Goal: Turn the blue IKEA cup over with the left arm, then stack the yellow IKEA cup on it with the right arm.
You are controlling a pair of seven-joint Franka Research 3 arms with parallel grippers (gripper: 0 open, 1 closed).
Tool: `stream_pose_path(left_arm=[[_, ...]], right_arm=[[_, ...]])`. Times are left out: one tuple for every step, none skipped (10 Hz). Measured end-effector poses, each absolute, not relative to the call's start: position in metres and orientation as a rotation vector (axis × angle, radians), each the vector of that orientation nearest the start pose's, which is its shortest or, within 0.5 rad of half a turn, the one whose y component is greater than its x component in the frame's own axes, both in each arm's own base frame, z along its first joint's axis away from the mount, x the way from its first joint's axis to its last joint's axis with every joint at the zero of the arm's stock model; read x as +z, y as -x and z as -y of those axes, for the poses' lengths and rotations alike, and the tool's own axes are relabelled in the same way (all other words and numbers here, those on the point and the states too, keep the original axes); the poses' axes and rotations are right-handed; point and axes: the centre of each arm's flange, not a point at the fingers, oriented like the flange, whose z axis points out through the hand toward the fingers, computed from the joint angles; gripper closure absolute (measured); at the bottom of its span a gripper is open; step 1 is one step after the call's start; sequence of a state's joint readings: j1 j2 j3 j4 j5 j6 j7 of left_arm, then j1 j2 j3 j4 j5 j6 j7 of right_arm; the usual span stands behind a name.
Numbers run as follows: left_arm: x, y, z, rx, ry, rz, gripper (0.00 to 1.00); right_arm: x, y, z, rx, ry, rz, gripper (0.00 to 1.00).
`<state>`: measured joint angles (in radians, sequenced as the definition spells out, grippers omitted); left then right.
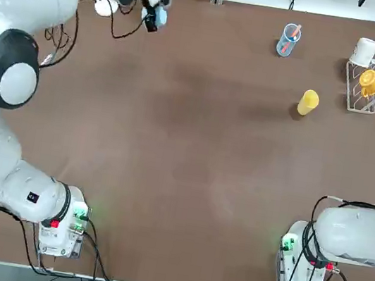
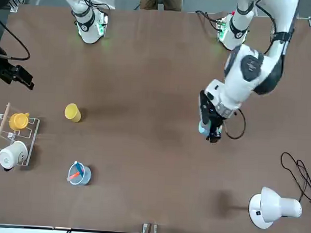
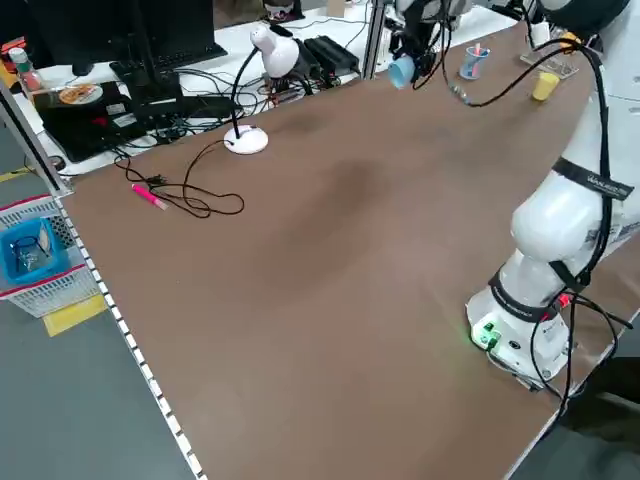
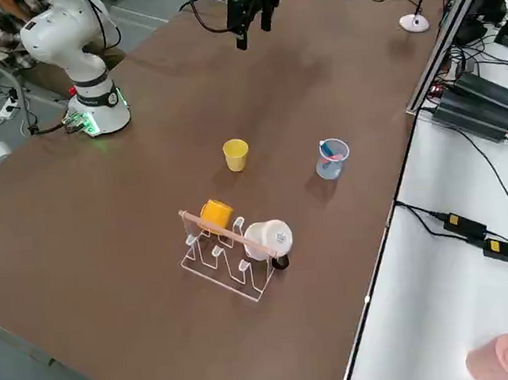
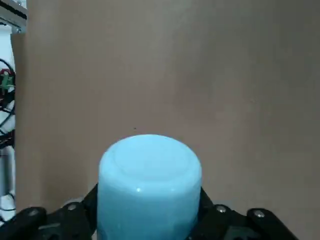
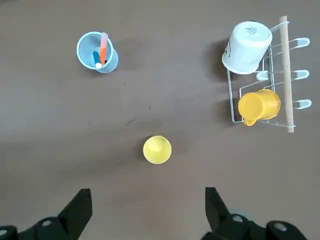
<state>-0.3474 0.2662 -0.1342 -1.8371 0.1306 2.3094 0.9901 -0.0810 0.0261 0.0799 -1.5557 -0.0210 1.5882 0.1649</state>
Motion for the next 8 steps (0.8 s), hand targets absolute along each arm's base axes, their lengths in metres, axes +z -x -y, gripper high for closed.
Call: stream_pose_path(left_arm=[[0.404, -0.567, 0.320, -0.253, 2.093, -2.062, 0.30], [0.397, -0.559, 0.346, -0.190, 2.006, -2.042, 0.30], [0.391, -0.553, 0.371, -0.106, 1.904, -2.018, 0.30], [0.383, -0.549, 0.398, -0.037, 1.811, -1.995, 0.30], [0.371, -0.542, 0.429, 0.021, 1.742, -1.980, 0.30], [0.356, -0.536, 0.457, 0.074, 1.668, -1.964, 0.30], [0.340, -0.528, 0.480, 0.112, 1.580, -1.943, 0.30], [0.320, -0.516, 0.500, 0.141, 1.498, -1.926, 0.30]], right_arm=[[0.619, -0.564, 0.004, -0.012, 3.149, -0.262, 0.00], [0.619, -0.564, 0.004, -0.012, 3.149, -0.262, 0.00], [0.619, -0.564, 0.004, -0.012, 3.149, -0.262, 0.00], [0.619, -0.564, 0.004, -0.012, 3.149, -0.263, 0.00], [0.619, -0.564, 0.004, -0.012, 3.149, -0.262, 0.00], [0.619, -0.564, 0.004, -0.012, 3.149, -0.260, 0.00], [0.619, -0.564, 0.004, -0.011, 3.149, -0.259, 0.00], [0.619, -0.564, 0.004, -0.011, 3.149, -0.259, 0.00]])
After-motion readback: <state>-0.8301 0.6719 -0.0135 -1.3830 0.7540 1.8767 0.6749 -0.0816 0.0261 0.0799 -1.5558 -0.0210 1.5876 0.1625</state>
